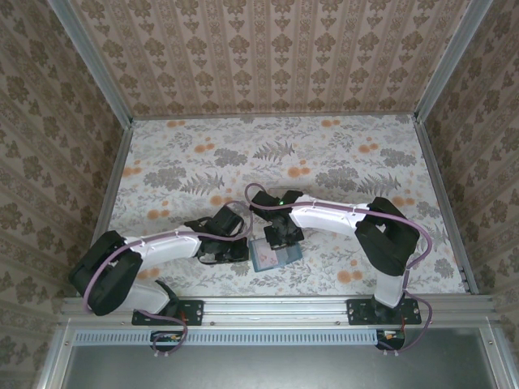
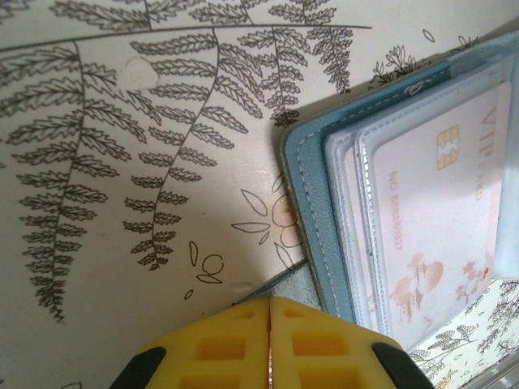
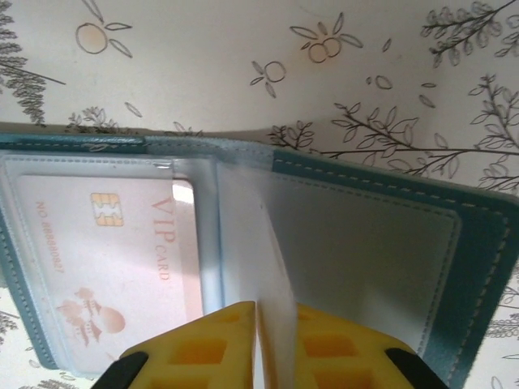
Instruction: Take the credit cards out of the card holder
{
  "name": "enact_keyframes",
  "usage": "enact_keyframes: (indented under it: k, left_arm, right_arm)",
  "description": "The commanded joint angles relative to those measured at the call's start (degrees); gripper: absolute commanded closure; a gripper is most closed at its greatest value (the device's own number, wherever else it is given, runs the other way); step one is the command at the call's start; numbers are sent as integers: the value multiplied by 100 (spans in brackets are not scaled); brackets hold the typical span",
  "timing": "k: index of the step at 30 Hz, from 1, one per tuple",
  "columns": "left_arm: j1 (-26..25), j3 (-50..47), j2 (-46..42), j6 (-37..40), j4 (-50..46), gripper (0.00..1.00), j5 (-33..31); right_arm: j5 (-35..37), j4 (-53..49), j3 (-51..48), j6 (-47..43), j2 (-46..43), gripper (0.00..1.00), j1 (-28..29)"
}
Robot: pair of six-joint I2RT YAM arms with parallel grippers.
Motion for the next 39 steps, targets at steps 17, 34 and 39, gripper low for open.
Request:
enact_keyframes:
  k: [17, 34, 39]
  left_arm:
    - [174, 226, 436, 382, -516, 92, -264]
    - [177, 551, -147, 294, -769, 91, -348]
    - [176, 576, -462, 175, -760, 90, -370]
  right_arm:
    - [639, -329, -513, -118, -145, 65, -218]
    - [538, -485, -336, -179, -577, 61, -221]
    - [420, -494, -309, -214, -687, 60, -218]
